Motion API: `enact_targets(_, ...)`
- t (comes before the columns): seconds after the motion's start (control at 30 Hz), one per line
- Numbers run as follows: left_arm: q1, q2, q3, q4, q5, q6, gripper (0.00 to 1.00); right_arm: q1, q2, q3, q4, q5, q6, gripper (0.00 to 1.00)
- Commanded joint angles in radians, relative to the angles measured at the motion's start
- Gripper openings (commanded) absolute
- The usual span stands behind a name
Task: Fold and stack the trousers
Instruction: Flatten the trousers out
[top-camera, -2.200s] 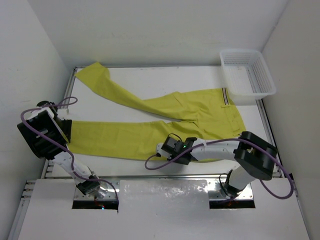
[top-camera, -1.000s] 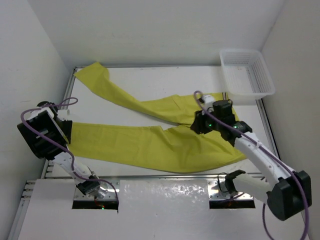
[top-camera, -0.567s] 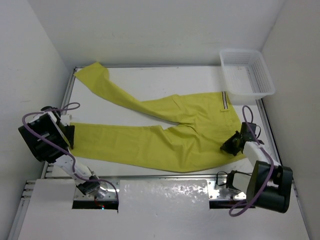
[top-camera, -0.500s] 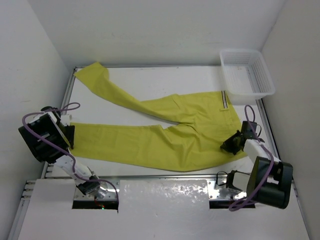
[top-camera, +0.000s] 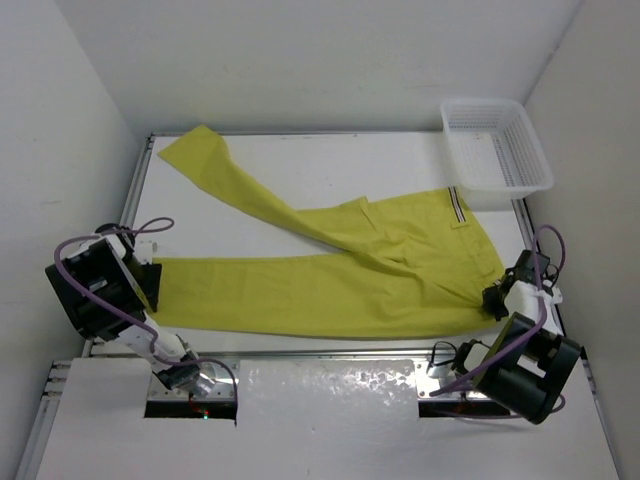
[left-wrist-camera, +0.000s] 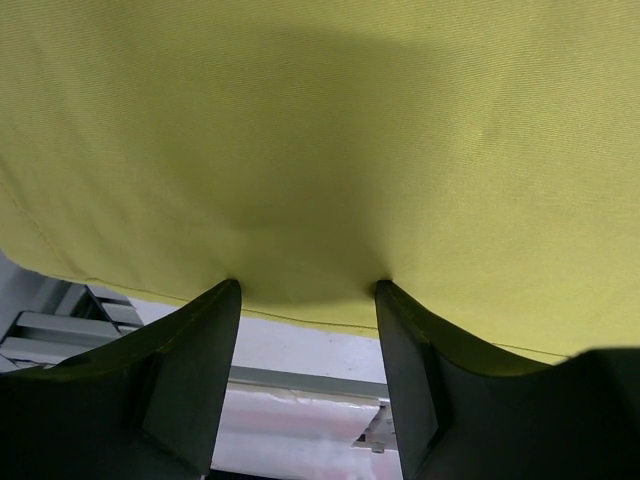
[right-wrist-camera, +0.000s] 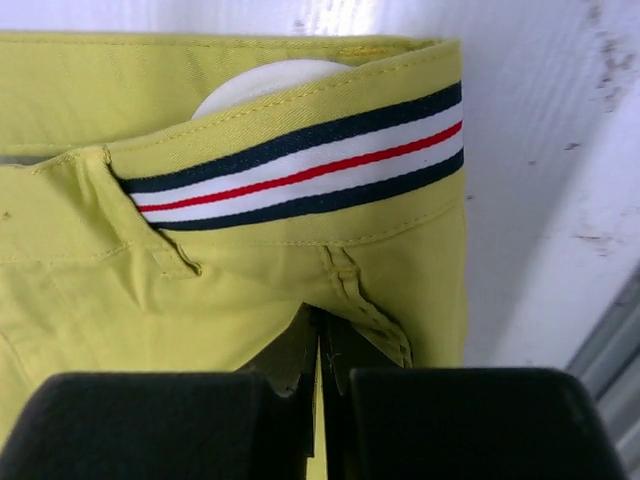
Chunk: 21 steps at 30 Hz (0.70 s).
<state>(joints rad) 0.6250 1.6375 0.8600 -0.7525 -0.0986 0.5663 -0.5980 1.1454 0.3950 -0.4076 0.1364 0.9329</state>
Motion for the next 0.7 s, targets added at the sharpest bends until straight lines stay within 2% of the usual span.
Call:
enact_targets(0.0, -0.001, 0.015, -0.075, 0.012, -0.004, -0.003, 0.55, -0.016, 0.017, 0.010, -0.123, 0.192, -0.063, 0.00)
enact_targets(0.07, -0.001, -0.022, -0.049, -0.043, 0.040, 0.009, 0.55, -0.016, 0.007, 0.025, -0.125, 0.166, -0.110, 0.00)
enact_targets(0.17, -0.002, -0.033, 0.127, -0.166, 0.195, 0.007, 0.55, -0.005, -0.027, 0.082, -0.123, 0.140, -0.201, 0.01)
enact_targets(0.2, -0.007, -0.019, 0.272, -0.230, 0.245, 0.000, 0.56, 0.007, -0.035, 0.106, -0.137, 0.149, -0.224, 0.03)
enact_targets(0.23, -0.013, -0.009, 0.349, -0.257, 0.331, -0.034, 0.55, 0.042, -0.042, 0.135, -0.151, 0.170, -0.241, 0.04)
enact_targets(0.27, -0.021, 0.004, 0.431, -0.275, 0.365, -0.055, 0.56, 0.061, -0.050, 0.195, -0.166, 0.222, -0.267, 0.05)
enact_targets(0.3, -0.034, 0.033, 0.582, -0.289, 0.391, -0.077, 0.55, 0.072, -0.055, 0.223, -0.193, 0.236, -0.279, 0.07)
enact_targets(0.33, -0.075, 0.047, 0.650, -0.286, 0.417, -0.118, 0.56, 0.089, -0.059, 0.251, -0.203, 0.249, -0.290, 0.08)
enact_targets(0.4, -0.132, 0.111, 0.825, -0.242, 0.424, -0.155, 0.57, 0.099, -0.082, 0.307, -0.212, 0.262, -0.292, 0.11)
enact_targets(0.47, -0.234, 0.174, 0.913, -0.194, 0.401, -0.213, 0.59, 0.109, -0.107, 0.332, -0.206, 0.258, -0.289, 0.16)
enact_targets(0.57, -0.343, 0.350, 1.075, -0.105, 0.372, -0.278, 0.60, 0.116, -0.128, 0.341, -0.157, 0.198, -0.305, 0.24)
enact_targets(0.67, -0.433, 0.577, 1.267, -0.048, 0.281, -0.275, 0.62, 0.138, -0.147, 0.343, -0.125, 0.146, -0.318, 0.27)
